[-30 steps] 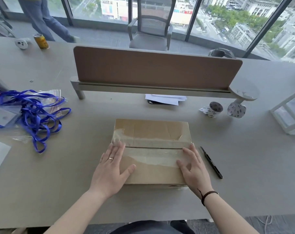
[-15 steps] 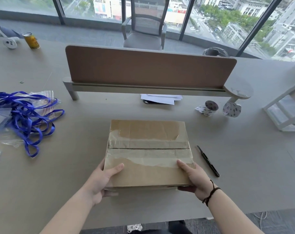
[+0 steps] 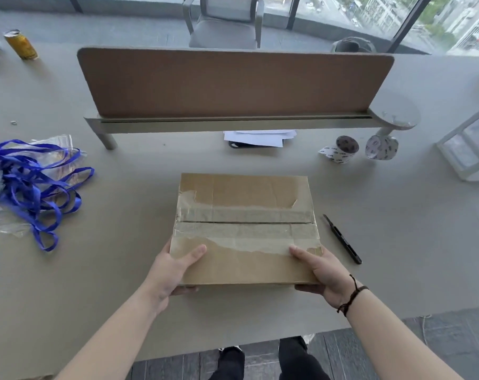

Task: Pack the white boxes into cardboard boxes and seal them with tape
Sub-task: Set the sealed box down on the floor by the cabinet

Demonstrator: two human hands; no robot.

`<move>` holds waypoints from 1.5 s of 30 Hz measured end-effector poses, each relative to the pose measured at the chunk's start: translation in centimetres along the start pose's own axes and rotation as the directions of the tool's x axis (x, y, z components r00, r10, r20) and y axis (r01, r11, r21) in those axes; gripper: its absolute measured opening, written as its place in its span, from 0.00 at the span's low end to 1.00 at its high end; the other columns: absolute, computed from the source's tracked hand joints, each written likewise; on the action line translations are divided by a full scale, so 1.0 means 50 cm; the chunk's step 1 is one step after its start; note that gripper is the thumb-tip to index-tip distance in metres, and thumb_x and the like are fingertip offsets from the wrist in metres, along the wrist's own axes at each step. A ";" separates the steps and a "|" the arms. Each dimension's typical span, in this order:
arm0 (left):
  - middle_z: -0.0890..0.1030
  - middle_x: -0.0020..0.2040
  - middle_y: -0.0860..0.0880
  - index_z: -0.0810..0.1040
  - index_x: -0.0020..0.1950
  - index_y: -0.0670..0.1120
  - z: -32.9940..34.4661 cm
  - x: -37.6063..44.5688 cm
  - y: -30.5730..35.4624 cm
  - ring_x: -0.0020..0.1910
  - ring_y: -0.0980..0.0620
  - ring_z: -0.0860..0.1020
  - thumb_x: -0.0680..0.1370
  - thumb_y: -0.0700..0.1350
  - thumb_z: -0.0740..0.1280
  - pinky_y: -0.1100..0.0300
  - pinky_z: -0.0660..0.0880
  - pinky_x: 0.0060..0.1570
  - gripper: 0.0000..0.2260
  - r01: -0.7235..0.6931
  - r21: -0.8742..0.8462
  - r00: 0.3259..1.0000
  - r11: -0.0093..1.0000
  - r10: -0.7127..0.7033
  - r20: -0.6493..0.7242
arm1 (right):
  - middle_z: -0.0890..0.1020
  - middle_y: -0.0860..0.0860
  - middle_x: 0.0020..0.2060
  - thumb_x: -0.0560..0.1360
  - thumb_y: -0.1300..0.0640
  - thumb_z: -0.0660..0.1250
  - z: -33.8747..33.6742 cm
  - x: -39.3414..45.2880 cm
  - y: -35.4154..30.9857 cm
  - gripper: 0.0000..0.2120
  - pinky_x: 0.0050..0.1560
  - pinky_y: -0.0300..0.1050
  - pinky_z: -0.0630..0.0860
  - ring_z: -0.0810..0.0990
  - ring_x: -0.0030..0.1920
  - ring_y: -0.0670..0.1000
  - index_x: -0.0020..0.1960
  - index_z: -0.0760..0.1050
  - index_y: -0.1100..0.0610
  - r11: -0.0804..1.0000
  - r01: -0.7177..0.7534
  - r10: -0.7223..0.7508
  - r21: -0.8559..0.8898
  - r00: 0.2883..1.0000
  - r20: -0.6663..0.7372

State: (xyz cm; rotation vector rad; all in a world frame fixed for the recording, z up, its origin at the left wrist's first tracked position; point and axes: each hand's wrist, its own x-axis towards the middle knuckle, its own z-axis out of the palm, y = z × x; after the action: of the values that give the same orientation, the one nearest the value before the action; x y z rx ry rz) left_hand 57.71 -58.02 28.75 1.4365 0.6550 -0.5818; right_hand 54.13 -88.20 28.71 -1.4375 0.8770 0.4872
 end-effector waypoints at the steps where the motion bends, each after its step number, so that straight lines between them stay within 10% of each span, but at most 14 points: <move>1: 0.87 0.50 0.52 0.79 0.58 0.56 0.004 0.001 0.009 0.51 0.47 0.85 0.71 0.50 0.78 0.36 0.82 0.46 0.17 -0.007 0.025 1.000 1.000 0.006 0.015 | 0.85 0.51 0.53 0.73 0.49 0.76 -0.003 -0.004 0.003 0.18 0.54 0.64 0.82 0.84 0.51 0.54 0.60 0.76 0.48 1.000 0.000 0.000 0.012 1.000 -0.008; 22: 0.86 0.51 0.52 0.79 0.59 0.57 0.461 -0.233 0.017 0.50 0.48 0.85 0.71 0.51 0.78 0.39 0.83 0.45 0.18 -0.308 0.354 0.860 0.883 0.099 0.500 | 0.85 0.54 0.56 0.63 0.47 0.80 -0.438 -0.347 0.204 0.31 0.55 0.69 0.80 0.85 0.54 0.57 0.64 0.76 0.50 0.877 0.265 -0.090 0.400 0.910 -0.405; 45: 0.86 0.49 0.50 0.79 0.60 0.56 1.052 -0.869 -0.610 0.52 0.45 0.84 0.73 0.53 0.76 0.35 0.82 0.46 0.17 -0.547 0.606 0.518 0.578 -0.335 0.787 | 0.87 0.47 0.53 0.62 0.41 0.80 -0.906 -0.957 0.982 0.29 0.65 0.59 0.77 0.83 0.58 0.53 0.61 0.79 0.49 0.633 0.537 0.223 0.558 0.565 -0.795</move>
State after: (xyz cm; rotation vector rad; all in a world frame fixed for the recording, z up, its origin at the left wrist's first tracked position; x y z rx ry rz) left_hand 8.68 -113.39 39.61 1.7261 -0.6946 -1.5036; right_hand -22.54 -116.41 37.67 -0.8346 1.4258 -0.7971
